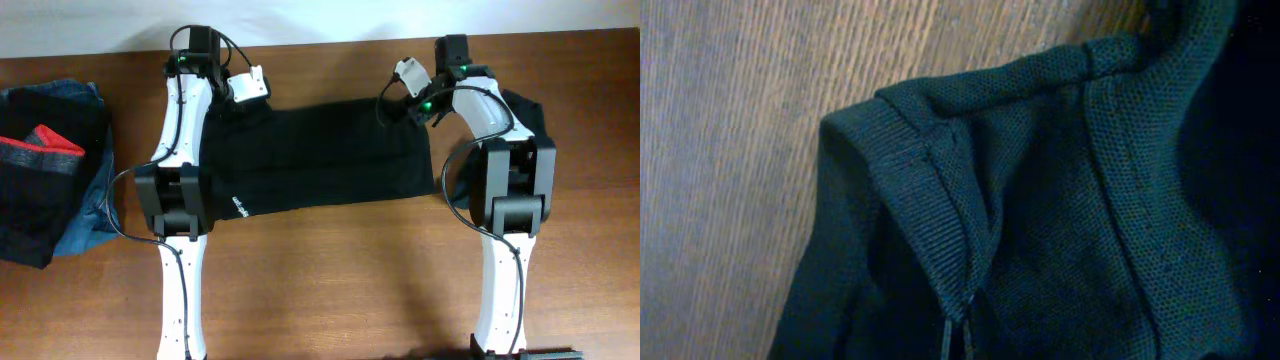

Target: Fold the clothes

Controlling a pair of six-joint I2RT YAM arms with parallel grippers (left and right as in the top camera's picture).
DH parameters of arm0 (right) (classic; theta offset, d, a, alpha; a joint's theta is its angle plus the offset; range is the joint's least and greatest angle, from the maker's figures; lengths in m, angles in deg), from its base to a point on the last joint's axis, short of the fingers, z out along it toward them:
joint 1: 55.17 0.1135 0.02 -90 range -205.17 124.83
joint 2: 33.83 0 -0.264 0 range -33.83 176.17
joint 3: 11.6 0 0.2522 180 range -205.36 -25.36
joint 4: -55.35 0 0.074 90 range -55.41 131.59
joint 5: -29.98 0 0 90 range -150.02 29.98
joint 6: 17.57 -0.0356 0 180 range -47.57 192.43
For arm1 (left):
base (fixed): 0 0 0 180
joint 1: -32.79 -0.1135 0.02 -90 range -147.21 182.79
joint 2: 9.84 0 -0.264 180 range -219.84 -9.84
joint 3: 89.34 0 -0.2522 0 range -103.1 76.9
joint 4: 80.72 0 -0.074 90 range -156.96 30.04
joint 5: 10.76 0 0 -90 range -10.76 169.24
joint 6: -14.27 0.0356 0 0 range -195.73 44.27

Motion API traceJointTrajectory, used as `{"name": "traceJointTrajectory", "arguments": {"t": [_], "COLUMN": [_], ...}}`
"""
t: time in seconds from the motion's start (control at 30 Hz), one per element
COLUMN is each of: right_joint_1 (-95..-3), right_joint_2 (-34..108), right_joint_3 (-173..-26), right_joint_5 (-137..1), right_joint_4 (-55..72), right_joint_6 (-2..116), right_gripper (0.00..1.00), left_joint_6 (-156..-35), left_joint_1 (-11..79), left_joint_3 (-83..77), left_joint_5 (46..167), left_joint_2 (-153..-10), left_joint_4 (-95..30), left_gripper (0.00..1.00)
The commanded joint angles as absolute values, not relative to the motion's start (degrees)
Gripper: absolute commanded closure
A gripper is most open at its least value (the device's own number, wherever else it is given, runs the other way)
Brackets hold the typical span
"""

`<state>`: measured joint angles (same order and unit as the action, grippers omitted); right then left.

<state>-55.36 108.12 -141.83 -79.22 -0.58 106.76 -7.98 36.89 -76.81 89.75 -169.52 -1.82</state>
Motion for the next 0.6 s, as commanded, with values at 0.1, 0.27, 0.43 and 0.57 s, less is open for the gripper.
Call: {"name": "traceJointTrajectory", "arguments": {"t": [0.1, 0.27, 0.43, 0.57], "right_joint_1": [-55.2, -55.2, -55.2, -55.5], "right_joint_2": [109.7, 109.7, 109.7, 109.7], "right_joint_3": [-149.3, -156.1, -158.6, -158.6], "right_joint_5": [-81.3, -83.8, -87.0, -89.7], "right_joint_4": [-6.1, -12.9, -18.9, -21.9], "right_joint_6": [106.4, 106.4, 106.5, 106.5], "right_gripper": [0.93, 0.89, 0.87, 0.87], "left_joint_6": [-10.8, -12.9, -13.4, -13.5], "left_joint_1": [36.8, 36.8, 36.8, 36.8], "left_joint_3": [-81.0, -86.1, -88.7, -89.4], "left_joint_5": [92.0, 92.8, 95.6, 95.6], "left_joint_2": [-170.5, -170.5, -170.5, -170.5], "left_joint_4": [1.3, 6.8, 12.3, 17.9], "left_gripper": [0.98, 0.98, 0.98, 0.98]}}
